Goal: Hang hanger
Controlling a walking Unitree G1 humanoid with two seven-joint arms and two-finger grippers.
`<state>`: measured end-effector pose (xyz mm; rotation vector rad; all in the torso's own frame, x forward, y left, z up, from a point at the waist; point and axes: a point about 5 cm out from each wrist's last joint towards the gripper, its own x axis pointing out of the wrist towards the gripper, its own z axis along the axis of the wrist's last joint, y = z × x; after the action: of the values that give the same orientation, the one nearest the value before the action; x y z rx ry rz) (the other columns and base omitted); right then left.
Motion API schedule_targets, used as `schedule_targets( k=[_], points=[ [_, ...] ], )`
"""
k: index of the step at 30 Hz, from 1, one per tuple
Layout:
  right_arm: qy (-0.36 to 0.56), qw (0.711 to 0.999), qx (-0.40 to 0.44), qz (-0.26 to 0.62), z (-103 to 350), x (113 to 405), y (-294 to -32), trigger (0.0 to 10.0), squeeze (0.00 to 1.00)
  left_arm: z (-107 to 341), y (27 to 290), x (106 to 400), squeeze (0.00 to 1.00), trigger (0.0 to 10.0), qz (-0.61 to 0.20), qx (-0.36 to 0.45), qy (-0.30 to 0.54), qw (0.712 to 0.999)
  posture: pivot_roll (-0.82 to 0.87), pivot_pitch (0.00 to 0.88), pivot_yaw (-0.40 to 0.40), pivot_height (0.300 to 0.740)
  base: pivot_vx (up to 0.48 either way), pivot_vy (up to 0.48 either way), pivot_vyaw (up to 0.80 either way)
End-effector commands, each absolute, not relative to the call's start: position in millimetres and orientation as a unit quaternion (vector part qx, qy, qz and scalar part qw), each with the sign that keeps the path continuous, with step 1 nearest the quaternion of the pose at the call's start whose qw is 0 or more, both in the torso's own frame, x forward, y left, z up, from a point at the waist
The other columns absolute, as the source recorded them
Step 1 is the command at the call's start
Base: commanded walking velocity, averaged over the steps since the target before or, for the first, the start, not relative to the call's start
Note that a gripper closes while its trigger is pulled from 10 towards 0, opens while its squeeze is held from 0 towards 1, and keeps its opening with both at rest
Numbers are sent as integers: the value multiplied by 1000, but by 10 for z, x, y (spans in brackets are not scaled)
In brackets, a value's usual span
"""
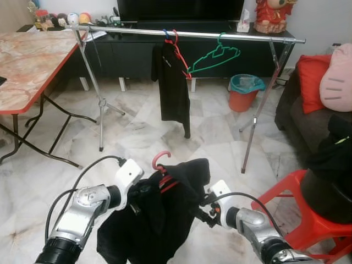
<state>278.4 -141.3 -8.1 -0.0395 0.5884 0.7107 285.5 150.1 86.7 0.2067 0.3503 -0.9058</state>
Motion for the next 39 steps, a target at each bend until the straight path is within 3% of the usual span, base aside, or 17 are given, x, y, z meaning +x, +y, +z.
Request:
schedule_targets(
  k=[1,11,12,13,14,15,20,21,22,23,24,26,27,29,30,39],
  points=[
    [270,905,-27,326,-34,2847,-1415,10000,0,1056,1463,2915,0,10000,-445,104,133,880,33,0,-30,740,0,0,0],
    [270,907,-14,323,-50,2832,-1382,10000,0,1110,1417,2891,0,10000,-462,97,131,872,38,0,-36,740,0,0,0],
    [269,907,-13,323,-51,2831,-1376,7882,0,1112,1414,2892,0,10000,-463,96,131,871,38,0,-36,740,0,0,0],
    [269,908,-12,322,-51,2831,-1374,4431,0,1113,1410,2891,0,10000,-464,96,131,871,38,0,-36,740,0,0,0],
    [269,908,-12,322,-52,2831,-1373,3098,0,1115,1404,2890,0,10000,-464,95,131,871,38,0,-36,740,0,0,0],
    [268,908,-9,321,-53,2830,-1371,0,0,1119,1394,2887,0,10000,-466,95,131,870,38,0,-36,740,0,0,0],
    [268,910,-10,317,-54,2831,-1381,0,0,1122,1370,2883,0,10000,-469,93,130,869,38,0,-36,740,0,0,0],
    [268,911,-12,314,-54,2834,-1387,2235,0,1124,1366,2882,0,10000,-469,92,130,869,38,0,-36,740,0,0,0],
    [267,912,-12,312,-52,2836,-1392,2784,0,1128,1361,2882,0,10000,-470,92,130,868,36,0,-37,740,0,0,0],
    [266,912,-11,310,-51,2838,-1394,2784,0,1131,1358,2882,0,10000,-470,92,130,868,36,0,-37,740,0,0,0],
    [265,914,-11,309,-48,2841,-1396,0,0,1134,1353,2880,0,10000,-470,91,129,868,36,0,-37,740,0,0,0],
    [263,915,-15,305,-46,2845,-1403,0,0,1134,1347,2876,0,10000,-471,91,129,868,38,0,-39,740,0,0,0],
    [263,916,-16,302,-47,2846,-1407,4235,0,1133,1340,2873,0,10000,-472,90,129,867,38,0,-39,740,0,0,0],
    [263,916,-17,301,-48,2846,-1408,4235,0,1133,1339,2872,0,10000,-472,90,129,867,38,0,-39,740,0,0,0],
    [264,917,-18,300,-50,2846,-1409,10000,0,1134,1331,2871,0,10000,-473,90,128,867,40,0,-41,740,0,0,0],
    [256,913,-13,318,-21,2862,-1358,10000,0,1139,1313,2859,0,10000,-474,88,125,867,39,0,-40,740,0,0,0]
  ],
)
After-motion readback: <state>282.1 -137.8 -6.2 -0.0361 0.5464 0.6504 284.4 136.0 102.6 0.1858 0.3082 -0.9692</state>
